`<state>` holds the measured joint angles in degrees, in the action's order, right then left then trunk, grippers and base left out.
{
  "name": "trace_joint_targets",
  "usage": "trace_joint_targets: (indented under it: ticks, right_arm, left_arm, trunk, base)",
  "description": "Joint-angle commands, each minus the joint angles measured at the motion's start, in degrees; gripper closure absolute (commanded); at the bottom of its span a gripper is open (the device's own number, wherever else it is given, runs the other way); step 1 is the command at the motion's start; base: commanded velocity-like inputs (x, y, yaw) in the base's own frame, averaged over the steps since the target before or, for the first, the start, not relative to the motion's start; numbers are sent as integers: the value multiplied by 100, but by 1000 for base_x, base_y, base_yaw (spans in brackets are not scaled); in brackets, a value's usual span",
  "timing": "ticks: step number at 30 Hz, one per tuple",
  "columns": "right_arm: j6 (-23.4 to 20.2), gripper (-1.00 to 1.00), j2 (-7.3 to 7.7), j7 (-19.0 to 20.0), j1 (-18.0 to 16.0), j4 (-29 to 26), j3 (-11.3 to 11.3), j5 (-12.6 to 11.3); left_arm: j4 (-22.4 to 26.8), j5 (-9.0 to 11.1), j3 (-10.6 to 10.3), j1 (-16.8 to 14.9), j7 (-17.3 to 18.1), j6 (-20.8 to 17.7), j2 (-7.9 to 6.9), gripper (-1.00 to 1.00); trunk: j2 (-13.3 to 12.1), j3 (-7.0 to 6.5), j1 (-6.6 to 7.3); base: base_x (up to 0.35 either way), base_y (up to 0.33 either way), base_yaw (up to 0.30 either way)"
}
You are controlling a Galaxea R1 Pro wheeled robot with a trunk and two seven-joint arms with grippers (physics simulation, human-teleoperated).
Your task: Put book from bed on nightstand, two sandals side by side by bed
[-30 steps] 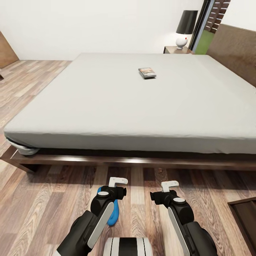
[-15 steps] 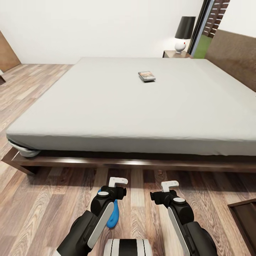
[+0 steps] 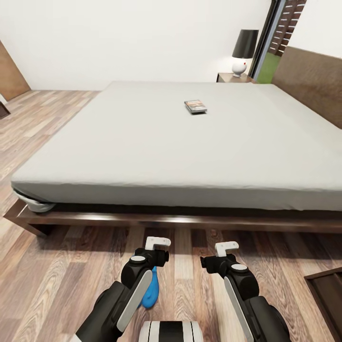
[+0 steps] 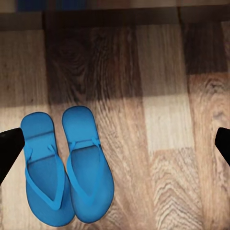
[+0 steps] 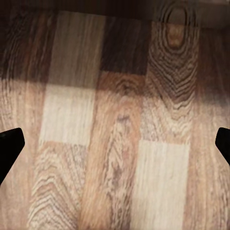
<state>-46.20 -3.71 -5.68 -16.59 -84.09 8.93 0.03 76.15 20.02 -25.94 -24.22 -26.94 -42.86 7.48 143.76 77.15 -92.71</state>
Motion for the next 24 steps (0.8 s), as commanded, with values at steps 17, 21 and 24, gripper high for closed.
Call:
trace_joint_targets:
  ticks: [17,21,24]
  right_arm:
    - [-29,-100,2,-30,-4,-10,11,5]
    - [-29,-100,2,-30,-3,-11,12,6]
    - [-29,-100,2,-30,-4,-11,12,6]
  left_arm:
    - [8,55,-8,-4,-57,-12,0,-100]
    - [11,55,-8,-4,-57,-12,-1,-100]
    - [12,55,-8,-4,-57,-12,-1,-100]
  trunk:
    - [2,-152,1]
    - [2,-188,1]
    - [2,-216,1]
  base:
    - [0,0,0]
    - [0,0,0]
    - [0,0,0]
